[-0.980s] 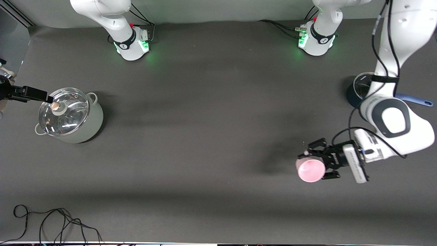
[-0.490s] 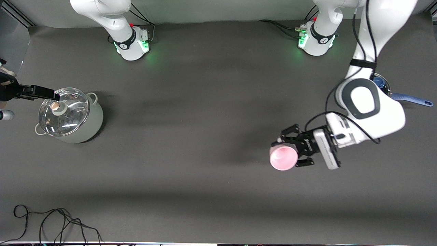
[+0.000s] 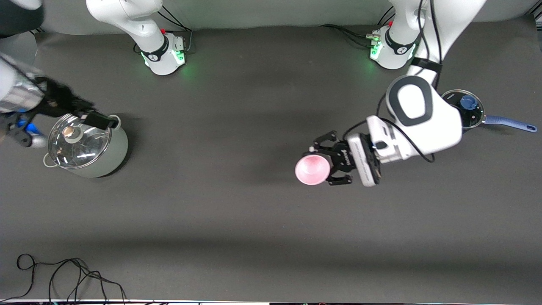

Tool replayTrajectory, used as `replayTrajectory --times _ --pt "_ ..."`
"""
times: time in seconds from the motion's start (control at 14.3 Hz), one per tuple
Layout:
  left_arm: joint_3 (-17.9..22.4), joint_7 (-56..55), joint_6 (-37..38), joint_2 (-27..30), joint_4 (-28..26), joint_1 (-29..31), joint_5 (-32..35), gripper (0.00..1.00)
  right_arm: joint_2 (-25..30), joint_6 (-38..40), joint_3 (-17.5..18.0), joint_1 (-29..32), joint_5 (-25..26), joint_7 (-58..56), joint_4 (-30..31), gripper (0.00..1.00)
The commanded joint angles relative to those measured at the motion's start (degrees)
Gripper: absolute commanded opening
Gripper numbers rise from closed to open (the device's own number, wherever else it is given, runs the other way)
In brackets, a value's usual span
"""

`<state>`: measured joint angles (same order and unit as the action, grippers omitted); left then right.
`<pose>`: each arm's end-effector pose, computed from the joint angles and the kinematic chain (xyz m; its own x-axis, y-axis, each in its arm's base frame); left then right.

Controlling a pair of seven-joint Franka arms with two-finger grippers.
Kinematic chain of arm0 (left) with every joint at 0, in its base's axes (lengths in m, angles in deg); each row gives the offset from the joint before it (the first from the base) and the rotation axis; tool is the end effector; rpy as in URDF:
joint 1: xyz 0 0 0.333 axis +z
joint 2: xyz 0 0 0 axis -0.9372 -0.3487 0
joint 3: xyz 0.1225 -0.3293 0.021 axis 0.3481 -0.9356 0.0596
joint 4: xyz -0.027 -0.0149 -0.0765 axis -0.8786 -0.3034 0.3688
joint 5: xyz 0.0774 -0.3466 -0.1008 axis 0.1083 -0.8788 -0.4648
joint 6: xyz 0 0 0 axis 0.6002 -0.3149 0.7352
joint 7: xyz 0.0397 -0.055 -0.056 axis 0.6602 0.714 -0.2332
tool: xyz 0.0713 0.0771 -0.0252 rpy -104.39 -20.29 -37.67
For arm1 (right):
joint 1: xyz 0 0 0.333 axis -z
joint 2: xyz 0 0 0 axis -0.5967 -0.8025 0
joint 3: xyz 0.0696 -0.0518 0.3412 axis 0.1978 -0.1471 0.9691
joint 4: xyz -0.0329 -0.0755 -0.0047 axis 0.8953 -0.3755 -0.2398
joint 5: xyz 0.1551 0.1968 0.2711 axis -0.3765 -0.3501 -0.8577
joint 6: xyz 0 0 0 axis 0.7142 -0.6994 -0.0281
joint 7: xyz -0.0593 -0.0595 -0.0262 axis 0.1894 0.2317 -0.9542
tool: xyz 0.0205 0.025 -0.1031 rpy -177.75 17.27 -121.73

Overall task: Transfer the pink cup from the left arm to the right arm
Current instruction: 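Lift the pink cup with the left gripper toward the table middle, then hold the cup with the left gripper while the right gripper approaches, then close the right gripper on the cup rim beside the left gripper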

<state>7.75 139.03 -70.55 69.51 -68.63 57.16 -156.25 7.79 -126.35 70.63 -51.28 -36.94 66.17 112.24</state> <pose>0.5858 -0.2897 0.4754 0.5353 -0.3034 0.7883 -0.8309 -0.3565 0.4271 0.5355 0.1131 0.6543 0.7031 -0.6639 -0.2546 -0.6852 -0.7283 0.0067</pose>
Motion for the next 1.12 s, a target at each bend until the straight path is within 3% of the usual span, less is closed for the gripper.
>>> replayTrajectory --times 0.0,0.35,0.63,1.05 --pt "-5.6 -0.5 -8.0 3.4 -2.5 -0.6 -1.0 0.00 -4.4 -1.2 -0.3 -4.6 -2.6 18.3 -5.8 0.99" --pt "-16.0 -0.4 -19.9 4.9 -3.3 -0.9 -1.0 0.00 -11.7 -2.8 -0.3 -13.0 -4.7 40.8 -15.4 0.99" --pt "-22.7 -0.5 -29.3 4.9 -4.0 -0.9 -1.0 0.00 -14.2 -6.5 -0.3 -19.9 -4.7 48.4 -19.6 1.00" --pt "-23.2 -0.6 -30.9 4.7 -4.3 -1.0 -1.0 0.00 -13.9 -7.1 1.8 -21.0 -6.4 51.6 -19.2 1.00"
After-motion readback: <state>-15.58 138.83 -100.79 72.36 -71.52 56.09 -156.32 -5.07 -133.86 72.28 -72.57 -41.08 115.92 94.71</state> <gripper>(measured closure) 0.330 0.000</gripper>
